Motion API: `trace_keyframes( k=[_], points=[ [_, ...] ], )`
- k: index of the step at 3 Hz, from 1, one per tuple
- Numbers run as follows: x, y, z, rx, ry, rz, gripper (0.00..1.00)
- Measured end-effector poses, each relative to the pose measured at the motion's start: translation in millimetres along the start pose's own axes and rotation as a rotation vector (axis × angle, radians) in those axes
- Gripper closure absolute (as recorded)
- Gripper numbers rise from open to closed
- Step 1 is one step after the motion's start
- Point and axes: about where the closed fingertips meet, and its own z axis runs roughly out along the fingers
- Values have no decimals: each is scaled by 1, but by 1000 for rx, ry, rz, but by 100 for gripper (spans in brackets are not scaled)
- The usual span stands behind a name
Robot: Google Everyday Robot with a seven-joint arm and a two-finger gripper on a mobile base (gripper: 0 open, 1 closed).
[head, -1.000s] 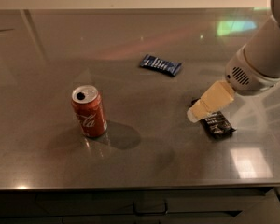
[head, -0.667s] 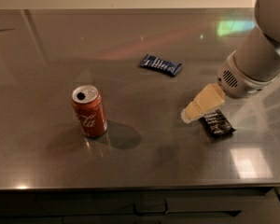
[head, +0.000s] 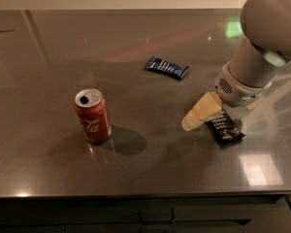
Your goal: Pick rxbar chocolate
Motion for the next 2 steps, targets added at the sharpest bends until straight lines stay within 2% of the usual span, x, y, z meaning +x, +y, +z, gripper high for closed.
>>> trace_keyframes(
  k=[1,2],
  points=[
    [4,-2,6,-3,42,28,0],
    [7,-4,7,1,64,50,19]
  ],
)
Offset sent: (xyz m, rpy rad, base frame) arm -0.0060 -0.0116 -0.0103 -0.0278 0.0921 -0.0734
